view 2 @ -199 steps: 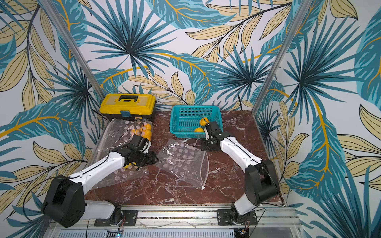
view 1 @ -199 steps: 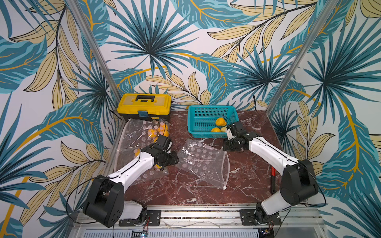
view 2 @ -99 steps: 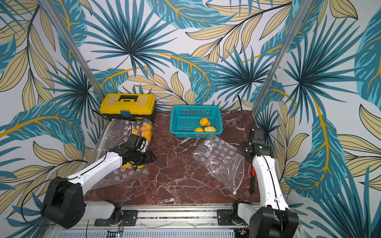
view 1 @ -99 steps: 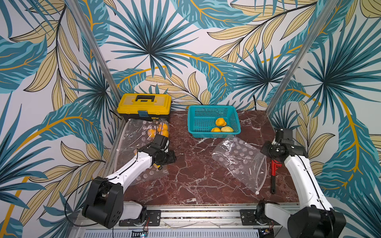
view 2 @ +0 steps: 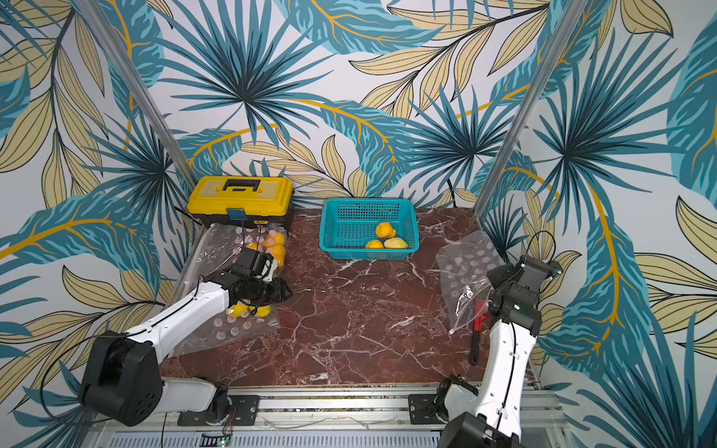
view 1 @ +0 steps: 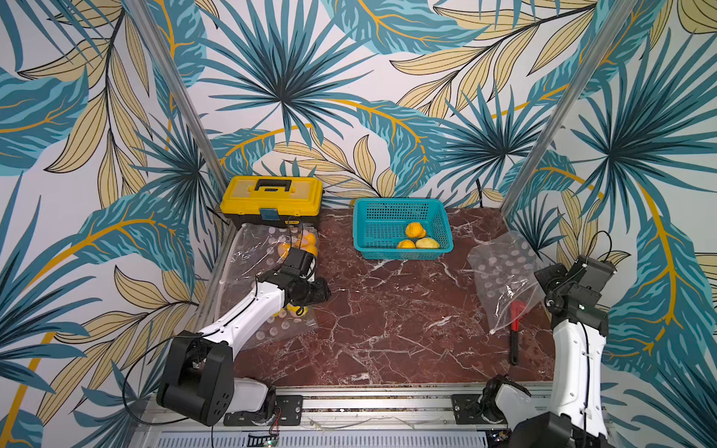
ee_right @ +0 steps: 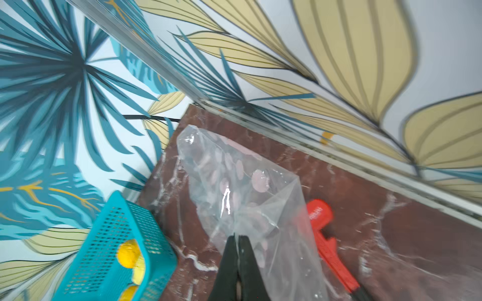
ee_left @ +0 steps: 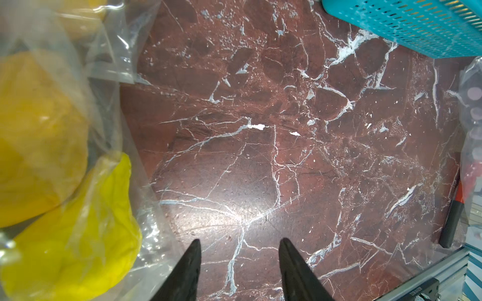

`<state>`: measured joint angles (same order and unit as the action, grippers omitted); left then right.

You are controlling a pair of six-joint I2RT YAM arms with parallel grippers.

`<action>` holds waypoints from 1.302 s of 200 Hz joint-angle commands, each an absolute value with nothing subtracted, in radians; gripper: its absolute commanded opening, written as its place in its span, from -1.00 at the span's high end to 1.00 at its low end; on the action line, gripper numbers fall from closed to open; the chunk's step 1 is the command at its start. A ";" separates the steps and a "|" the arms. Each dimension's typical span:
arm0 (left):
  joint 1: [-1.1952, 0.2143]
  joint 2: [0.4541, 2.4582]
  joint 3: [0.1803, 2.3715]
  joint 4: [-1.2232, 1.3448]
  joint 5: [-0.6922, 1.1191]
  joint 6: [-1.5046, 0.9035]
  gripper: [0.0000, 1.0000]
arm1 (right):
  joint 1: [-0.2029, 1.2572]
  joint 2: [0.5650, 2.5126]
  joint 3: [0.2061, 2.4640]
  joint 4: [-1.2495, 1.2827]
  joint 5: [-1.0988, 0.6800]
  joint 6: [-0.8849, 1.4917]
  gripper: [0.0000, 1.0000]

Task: Open the zip-top bag and take out the pear
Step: Place the zipper food storage bag at the corner of the board, then move the zipper food storage bag to the center of the board.

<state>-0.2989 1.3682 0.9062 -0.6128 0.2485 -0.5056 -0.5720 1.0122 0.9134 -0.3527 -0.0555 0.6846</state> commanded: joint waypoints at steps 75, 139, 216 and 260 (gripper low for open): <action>-0.283 1.315 0.960 -0.695 0.103 -0.538 -0.06 | -0.433 1.588 1.164 -0.024 -0.243 0.817 1.00; -0.281 1.329 0.996 -0.748 -0.142 -0.497 -0.29 | -0.366 1.564 1.220 -0.284 -0.007 0.618 -0.31; -0.281 1.551 1.075 -0.807 -0.127 -0.465 0.36 | -0.211 1.249 1.185 -0.519 0.062 0.485 -0.36; -0.362 1.581 1.089 -0.806 -0.064 -0.500 0.96 | -0.135 1.140 1.143 -0.553 0.047 0.493 -0.37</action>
